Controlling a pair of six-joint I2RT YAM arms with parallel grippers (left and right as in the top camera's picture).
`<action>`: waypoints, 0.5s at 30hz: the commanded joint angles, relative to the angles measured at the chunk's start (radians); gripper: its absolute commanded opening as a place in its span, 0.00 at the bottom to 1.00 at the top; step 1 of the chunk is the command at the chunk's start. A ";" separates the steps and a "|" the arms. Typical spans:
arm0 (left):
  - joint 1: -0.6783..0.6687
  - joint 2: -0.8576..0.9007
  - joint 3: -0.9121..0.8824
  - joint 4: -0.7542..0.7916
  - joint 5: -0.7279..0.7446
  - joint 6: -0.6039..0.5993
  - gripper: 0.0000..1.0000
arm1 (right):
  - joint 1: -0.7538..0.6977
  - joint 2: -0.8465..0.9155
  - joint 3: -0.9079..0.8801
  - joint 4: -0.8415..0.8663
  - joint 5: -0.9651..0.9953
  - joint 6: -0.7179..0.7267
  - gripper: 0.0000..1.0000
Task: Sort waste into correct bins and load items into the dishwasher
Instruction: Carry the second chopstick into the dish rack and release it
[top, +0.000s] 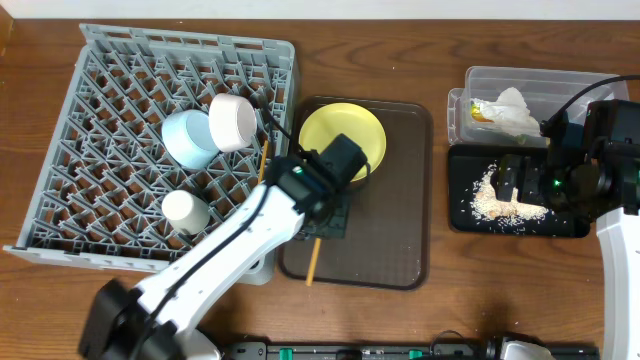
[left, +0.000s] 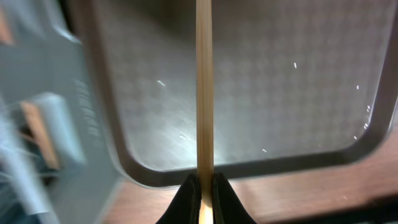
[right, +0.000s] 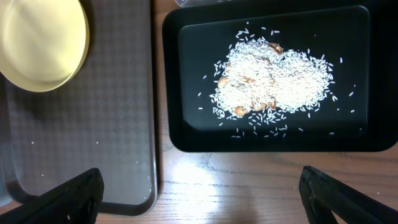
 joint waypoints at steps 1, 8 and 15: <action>0.057 -0.080 0.017 0.000 -0.154 0.093 0.06 | -0.010 -0.006 0.016 0.000 0.002 0.003 0.98; 0.265 -0.106 0.017 0.033 -0.171 0.253 0.06 | -0.010 -0.006 0.015 0.000 0.002 0.003 0.98; 0.391 -0.053 0.016 0.122 -0.094 0.361 0.06 | -0.010 -0.006 0.015 0.000 0.002 0.003 0.98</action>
